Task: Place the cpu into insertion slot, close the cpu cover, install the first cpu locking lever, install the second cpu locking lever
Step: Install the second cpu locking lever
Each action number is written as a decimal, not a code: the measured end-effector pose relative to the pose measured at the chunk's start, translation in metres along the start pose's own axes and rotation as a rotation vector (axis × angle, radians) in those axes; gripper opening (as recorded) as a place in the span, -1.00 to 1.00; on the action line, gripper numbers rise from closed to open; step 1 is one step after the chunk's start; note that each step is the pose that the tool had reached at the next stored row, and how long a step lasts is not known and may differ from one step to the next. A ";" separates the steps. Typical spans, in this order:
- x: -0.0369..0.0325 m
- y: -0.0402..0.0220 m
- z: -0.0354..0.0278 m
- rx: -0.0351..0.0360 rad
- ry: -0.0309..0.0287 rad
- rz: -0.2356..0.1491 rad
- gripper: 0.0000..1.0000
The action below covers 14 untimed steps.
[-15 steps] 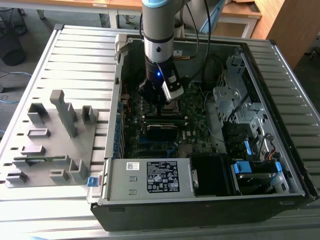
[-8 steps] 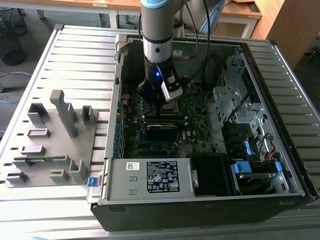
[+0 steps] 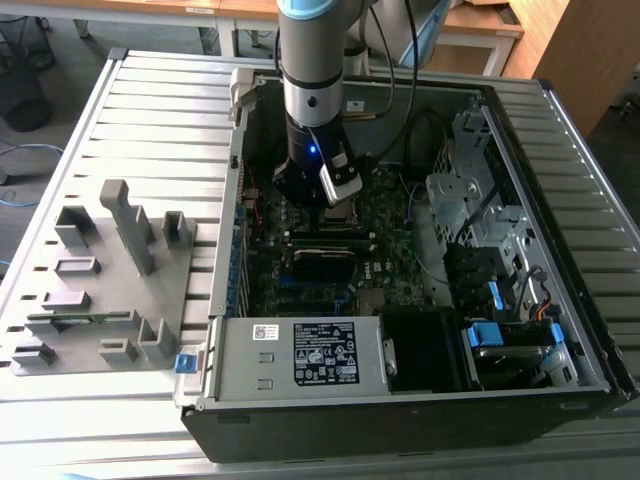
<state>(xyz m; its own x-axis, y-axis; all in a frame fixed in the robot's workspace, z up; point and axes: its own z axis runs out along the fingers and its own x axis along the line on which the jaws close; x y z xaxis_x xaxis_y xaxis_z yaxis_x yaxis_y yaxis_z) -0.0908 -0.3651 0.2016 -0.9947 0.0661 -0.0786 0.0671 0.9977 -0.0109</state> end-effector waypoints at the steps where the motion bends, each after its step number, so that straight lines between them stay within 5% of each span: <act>1: 0.0000 0.0000 0.0000 0.0000 0.0000 0.000 -0.80; 14: -0.0008 -0.0011 -0.0104 -0.0001 0.0000 0.000 -0.80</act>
<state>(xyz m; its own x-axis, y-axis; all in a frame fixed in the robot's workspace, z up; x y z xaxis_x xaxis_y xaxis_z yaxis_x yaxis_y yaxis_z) -0.0908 -0.3661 0.2120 -0.9947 0.0663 -0.0786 0.0673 0.9977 -0.0108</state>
